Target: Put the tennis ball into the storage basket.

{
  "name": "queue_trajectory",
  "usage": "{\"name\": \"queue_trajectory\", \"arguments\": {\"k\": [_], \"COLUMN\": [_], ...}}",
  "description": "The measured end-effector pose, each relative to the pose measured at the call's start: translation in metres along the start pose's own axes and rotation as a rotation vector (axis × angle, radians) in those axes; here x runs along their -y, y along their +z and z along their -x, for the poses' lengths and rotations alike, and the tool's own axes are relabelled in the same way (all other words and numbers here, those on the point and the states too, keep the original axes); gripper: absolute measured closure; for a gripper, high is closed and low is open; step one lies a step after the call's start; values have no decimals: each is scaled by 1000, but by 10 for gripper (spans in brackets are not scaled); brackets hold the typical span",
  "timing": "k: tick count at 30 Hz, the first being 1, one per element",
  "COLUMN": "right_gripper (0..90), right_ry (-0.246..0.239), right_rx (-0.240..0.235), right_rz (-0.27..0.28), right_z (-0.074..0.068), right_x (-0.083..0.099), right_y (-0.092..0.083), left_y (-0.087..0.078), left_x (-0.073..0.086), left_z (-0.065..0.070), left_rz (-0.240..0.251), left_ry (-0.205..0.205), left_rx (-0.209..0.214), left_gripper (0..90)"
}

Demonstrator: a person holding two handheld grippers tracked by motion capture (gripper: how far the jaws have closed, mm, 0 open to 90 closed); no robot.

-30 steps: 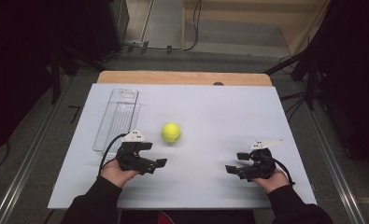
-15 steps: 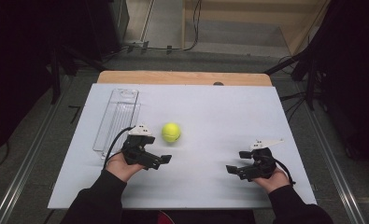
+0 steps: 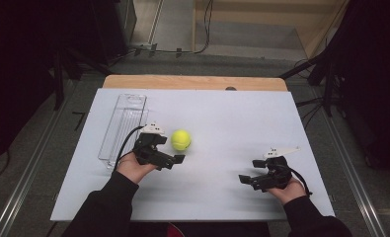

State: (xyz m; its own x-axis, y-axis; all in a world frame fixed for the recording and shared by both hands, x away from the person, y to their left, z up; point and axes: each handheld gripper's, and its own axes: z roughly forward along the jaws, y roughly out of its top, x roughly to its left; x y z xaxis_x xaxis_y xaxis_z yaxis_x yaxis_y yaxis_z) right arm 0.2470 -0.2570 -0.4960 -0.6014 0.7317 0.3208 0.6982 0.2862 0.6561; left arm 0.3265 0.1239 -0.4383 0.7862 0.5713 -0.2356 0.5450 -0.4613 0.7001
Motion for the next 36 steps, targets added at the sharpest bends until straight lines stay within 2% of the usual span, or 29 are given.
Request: {"name": "queue_trajectory", "arguments": {"k": [4, 7, 19, 28, 36], "right_gripper": [93, 93, 93, 93, 93], "right_ry": [-4, -4, -9, -14, -17], "right_rx": [-1, -5, -6, -5, -4], "right_rz": [-6, -4, -3, -1, 1], "right_z": [0, 0, -1, -1, -2], "right_x": [0, 0, 0, 0, 0], "right_y": [0, 0, 0, 1, 1], "left_y": [2, 4, 11, 18, 28], "left_x": [-4, -10, -23, -33, -41], "left_z": [-2, -6, -20, -23, -30], "left_rz": [0, -23, -6, -9, -12], "left_ry": [4, -4, -21, -5, -10], "left_rx": [-7, -22, -35, -59, -75], "left_gripper": [12, 12, 23, 27, 27]}}
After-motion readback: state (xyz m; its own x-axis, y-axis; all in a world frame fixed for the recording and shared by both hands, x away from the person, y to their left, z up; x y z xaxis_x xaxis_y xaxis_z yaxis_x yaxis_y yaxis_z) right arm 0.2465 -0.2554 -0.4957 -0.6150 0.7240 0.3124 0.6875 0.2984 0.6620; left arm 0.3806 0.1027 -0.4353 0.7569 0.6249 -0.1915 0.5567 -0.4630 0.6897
